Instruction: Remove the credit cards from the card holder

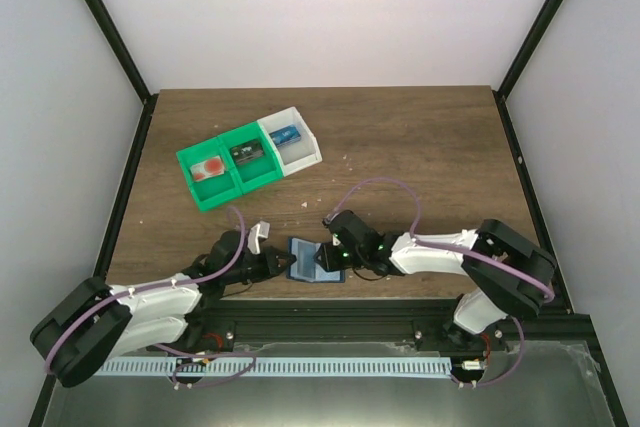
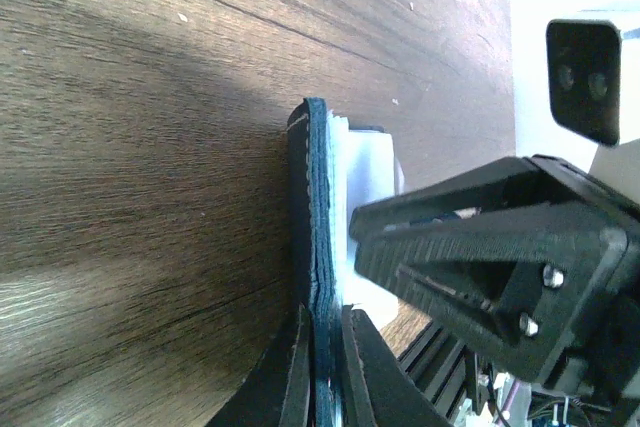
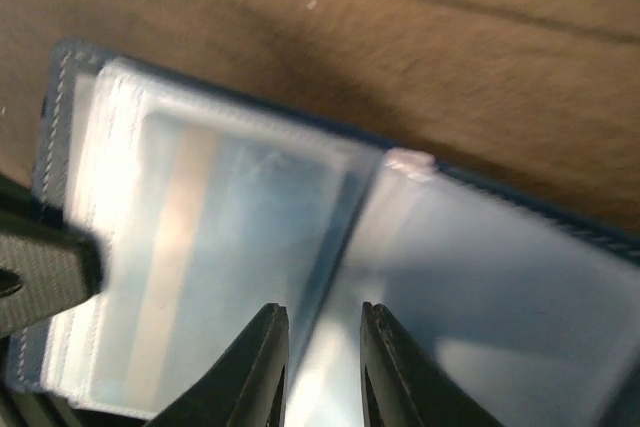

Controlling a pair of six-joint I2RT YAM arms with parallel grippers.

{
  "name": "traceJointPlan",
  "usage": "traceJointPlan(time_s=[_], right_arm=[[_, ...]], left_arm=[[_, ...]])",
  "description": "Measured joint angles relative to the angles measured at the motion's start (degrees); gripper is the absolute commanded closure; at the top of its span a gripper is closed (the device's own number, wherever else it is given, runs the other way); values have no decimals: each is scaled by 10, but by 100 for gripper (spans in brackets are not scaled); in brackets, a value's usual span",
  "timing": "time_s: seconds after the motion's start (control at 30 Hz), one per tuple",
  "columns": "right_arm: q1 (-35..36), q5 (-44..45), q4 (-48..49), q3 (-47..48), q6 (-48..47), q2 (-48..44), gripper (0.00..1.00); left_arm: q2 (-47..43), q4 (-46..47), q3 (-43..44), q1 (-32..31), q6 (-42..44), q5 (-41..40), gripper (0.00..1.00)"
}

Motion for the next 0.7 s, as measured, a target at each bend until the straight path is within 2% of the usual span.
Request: traceJointPlan(time_s=[0.1,0.17,0.33,0.37,0.47,0.67,0.7], right_arm=[[-15,8,2,-10,-2,-12,81],[-20,6,6,-17,-2,-11,82],[-21,-15,42,-20,-2,15,84],[-22,-20,51,-19,-3,21,84],[-22,-32,68,-14,-6,35,84],[-23,-49,91,-9,-10,53,84],[-23,-50,92,-9,-10,54,84]], left_arm=[[-3,-2,0,0,0,0,98],[-8,-5,0,0,0,0,88],[-24,-17,0,0,1,1,80],[-27,-17,1,0,1,2,79],[-32,-15,1,0,1,5,91],[-26,3,0,0,0,13,92],[-24,7,0,0,0,15,95]])
